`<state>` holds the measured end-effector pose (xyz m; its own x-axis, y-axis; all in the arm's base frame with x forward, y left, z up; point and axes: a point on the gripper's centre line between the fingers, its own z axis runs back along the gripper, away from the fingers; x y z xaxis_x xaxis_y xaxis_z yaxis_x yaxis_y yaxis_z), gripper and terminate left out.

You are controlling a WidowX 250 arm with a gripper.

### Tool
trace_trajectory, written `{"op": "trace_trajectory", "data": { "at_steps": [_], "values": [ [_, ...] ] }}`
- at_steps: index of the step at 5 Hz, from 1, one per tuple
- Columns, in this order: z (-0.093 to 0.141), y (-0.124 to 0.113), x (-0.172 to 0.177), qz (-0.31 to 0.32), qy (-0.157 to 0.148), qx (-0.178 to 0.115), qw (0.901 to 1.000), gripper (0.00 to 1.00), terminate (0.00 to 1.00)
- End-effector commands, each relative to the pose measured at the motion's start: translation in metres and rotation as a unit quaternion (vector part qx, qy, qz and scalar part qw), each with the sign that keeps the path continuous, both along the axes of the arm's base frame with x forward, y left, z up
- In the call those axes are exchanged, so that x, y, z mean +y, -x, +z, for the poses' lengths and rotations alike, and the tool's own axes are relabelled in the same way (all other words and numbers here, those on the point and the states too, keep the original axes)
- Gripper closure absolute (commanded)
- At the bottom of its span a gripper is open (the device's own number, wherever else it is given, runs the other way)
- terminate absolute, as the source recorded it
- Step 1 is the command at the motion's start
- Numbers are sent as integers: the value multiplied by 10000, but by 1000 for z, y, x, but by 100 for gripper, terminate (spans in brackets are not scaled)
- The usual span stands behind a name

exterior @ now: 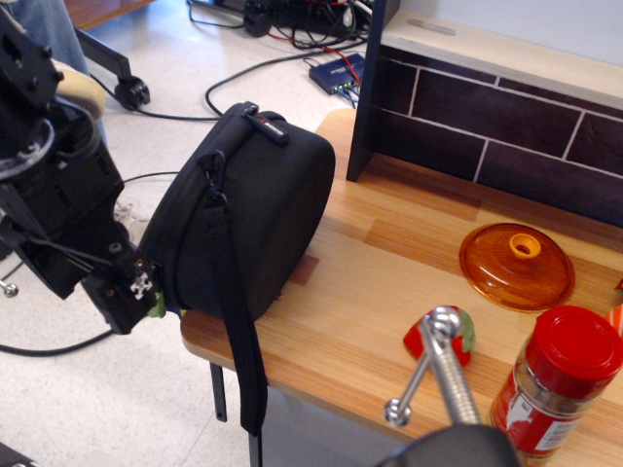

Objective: Unzip zipper bag

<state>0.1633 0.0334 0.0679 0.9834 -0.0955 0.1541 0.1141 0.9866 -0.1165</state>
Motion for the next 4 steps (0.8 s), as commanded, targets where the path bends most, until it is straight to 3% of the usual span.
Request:
{"op": "trace_trajectory", "data": {
  "at_steps": [1, 2, 3, 4],
  "values": [
    [-16, -19, -8, 143, -181, -232, 9995, 0, 0],
    [-22, -23, -10, 180, -241, -262, 9992, 0, 0],
    [-26, -23, -7, 270, -299, -291, 9988, 100, 0],
    [-26, -25, -6, 320, -319, -389, 9982, 100, 0]
  ]
}}
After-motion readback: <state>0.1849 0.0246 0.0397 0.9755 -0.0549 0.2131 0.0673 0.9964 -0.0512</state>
